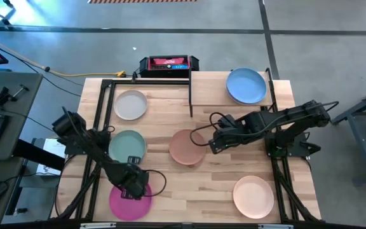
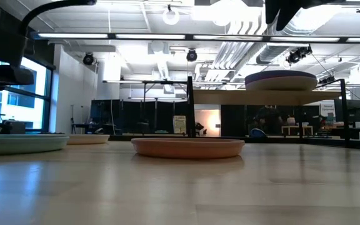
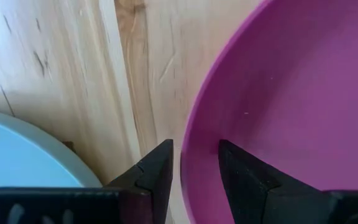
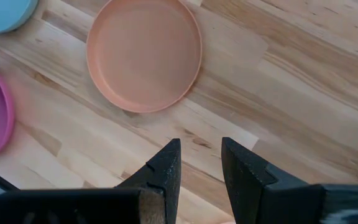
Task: Place and stack plates onto a shelf
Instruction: Stack the pink plate on top of the blue plate on the shelf
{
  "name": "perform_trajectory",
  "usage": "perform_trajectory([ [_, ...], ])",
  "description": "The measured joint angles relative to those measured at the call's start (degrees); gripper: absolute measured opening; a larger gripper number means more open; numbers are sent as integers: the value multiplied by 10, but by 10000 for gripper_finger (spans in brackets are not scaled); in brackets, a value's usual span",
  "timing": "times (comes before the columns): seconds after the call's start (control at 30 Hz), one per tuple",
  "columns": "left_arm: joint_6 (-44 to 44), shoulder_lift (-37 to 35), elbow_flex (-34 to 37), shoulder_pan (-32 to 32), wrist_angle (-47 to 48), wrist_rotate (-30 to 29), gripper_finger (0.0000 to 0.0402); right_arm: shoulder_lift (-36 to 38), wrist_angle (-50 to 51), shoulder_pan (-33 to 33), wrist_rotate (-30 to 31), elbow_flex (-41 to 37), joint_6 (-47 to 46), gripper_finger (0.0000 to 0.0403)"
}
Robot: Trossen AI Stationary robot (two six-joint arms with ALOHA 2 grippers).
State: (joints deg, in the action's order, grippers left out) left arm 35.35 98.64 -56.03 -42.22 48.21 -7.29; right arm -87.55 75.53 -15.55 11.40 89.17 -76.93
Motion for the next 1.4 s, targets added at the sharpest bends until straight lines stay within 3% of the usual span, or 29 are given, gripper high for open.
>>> perform_trajectory([
  [0.3,0,6,0,2,-2,2,113,0,0,0,0,0,9,94],
  [0.67,2,2,-2,2,-2,3,11,0,0,0,17,0,9,94],
  [0.97,5,-9,-1,2,-3,-2,6,1,0,0,5,0,9,94],
  [1.17,6,-62,0,6,-2,-7,3,1,0,0,4,0,9,97],
  [1.4,6,-131,0,28,8,-39,1,1,0,0,17,0,22,140],
])
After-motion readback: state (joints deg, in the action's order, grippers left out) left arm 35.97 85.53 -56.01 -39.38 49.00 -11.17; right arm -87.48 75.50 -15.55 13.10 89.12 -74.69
